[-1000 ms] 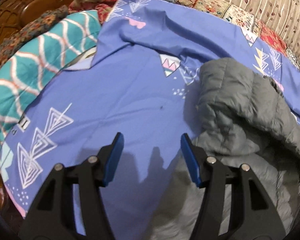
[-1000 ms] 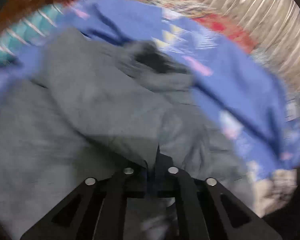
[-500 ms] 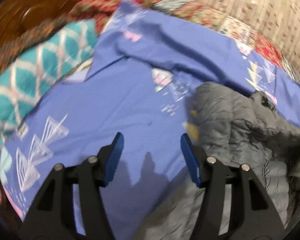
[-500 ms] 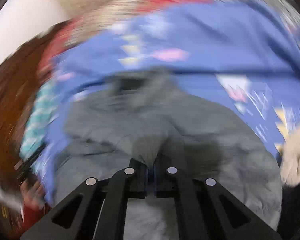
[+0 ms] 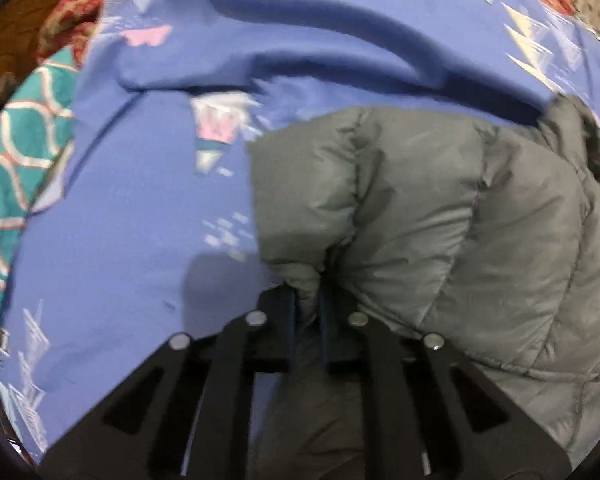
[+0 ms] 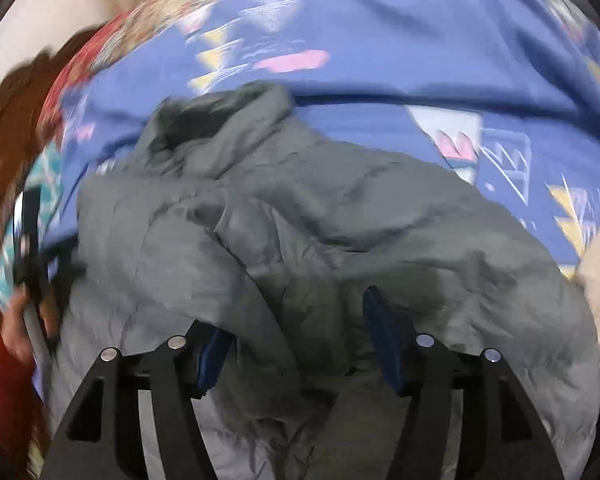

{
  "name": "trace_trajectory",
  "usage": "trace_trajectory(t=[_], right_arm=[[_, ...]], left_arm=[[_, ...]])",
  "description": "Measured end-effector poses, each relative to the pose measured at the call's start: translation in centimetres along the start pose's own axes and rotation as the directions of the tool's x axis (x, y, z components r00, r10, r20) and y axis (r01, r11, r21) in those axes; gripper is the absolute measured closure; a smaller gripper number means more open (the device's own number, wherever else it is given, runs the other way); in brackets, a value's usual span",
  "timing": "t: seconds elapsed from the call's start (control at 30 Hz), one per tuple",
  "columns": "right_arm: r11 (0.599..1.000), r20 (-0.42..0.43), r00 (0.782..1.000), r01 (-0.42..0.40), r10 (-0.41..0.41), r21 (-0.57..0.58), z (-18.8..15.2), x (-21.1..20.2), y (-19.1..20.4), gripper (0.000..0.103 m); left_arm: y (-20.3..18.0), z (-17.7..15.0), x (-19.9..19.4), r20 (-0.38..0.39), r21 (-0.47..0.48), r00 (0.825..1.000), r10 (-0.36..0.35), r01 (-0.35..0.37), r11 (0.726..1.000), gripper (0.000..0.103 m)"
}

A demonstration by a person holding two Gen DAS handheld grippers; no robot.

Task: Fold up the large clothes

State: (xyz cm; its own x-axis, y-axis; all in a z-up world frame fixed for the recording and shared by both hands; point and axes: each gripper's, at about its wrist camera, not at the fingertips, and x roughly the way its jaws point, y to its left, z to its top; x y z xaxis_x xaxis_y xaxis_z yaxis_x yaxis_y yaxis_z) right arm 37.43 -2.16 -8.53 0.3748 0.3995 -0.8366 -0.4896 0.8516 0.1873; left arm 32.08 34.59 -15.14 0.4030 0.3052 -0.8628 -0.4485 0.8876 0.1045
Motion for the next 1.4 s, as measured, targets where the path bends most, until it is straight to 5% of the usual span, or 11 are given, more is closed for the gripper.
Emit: trace_trajectory(t=[0.13, 0.27, 0.47, 0.53, 0.77, 0.9, 1.0, 1.1, 1.23, 1.37, 1.4], right_arm=[[0.945, 0.154, 0.944, 0.308, -0.29, -0.112, 0.3, -1.0, 1.7, 0.02], [0.738, 0.355, 0.669, 0.666, -0.653, 0.104, 0.3, -4.3, -0.8, 0.018], [0.961, 0.343, 0.9, 0.229, -0.269, 0.154, -0.9, -7.7, -3.1, 0.018], [0.986, 0.324, 0.934, 0.122, -0.152, 0.111, -1.8, -7.3, -2.0, 0.017], [0.975, 0.278, 0.951, 0.178, -0.137, -0.13, -4.4, -5.2, 2.5, 0.013], [0.991, 0.166, 0.976, 0.136, -0.137, 0.017, -2.9, -3.1, 0.1, 0.015], [0.954, 0.118, 0.988, -0.132, 0.103, 0.269, -2.0, -1.9, -3.2, 0.063], [0.833, 0.236, 0.917, -0.394, 0.323, 0.389, -1.6, -3.7, -4.7, 0.076], [0.718, 0.452, 0.764, -0.62, 0.461, 0.316, -0.6, -8.7, -5.5, 0.076], [0.884, 0.187, 0.973, -0.204, 0.136, 0.421, -0.5, -3.8, -7.3, 0.076], [0.906, 0.105, 0.993, -0.095, 0.057, 0.413, -0.9, -2.1, -7.4, 0.076]], left_arm=[[0.8, 0.2, 0.4, 0.002, 0.041, 1.0, 0.015, -0.015, 0.999, 0.093], [-0.4, -0.1, 1.0, 0.012, 0.101, 0.996, 0.087, -0.088, 0.991, 0.093], [0.7, -0.2, -0.4, 0.027, 0.049, 0.998, 0.049, -0.05, 0.998, 0.091], [1.6, 0.0, -1.1, 0.029, 0.001, 0.999, 0.017, -0.017, 1.0, 0.087], [4.9, -1.6, -6.7, 0.126, -0.159, 0.992, -0.006, 0.026, 0.987, 0.087], [3.7, -3.0, -9.4, 0.168, -0.176, 0.981, -0.094, 0.123, 0.977, 0.087], [-1.0, -3.0, -9.1, 0.139, -0.024, 0.976, -0.165, 0.17, 0.985, 0.087], [-4.2, -2.1, -6.9, 0.101, 0.065, 0.984, -0.15, 0.144, 0.988, 0.087], [-3.8, 0.7, -3.5, 0.07, 0.046, 0.995, -0.067, 0.064, 0.997, 0.087], [-3.0, 2.5, 0.1, -0.02, 0.027, 1.0, -0.02, 0.02, 0.999, 0.087], [-3.3, 2.6, 0.3, -0.023, 0.043, 1.0, -0.005, 0.006, 0.999, 0.087]])
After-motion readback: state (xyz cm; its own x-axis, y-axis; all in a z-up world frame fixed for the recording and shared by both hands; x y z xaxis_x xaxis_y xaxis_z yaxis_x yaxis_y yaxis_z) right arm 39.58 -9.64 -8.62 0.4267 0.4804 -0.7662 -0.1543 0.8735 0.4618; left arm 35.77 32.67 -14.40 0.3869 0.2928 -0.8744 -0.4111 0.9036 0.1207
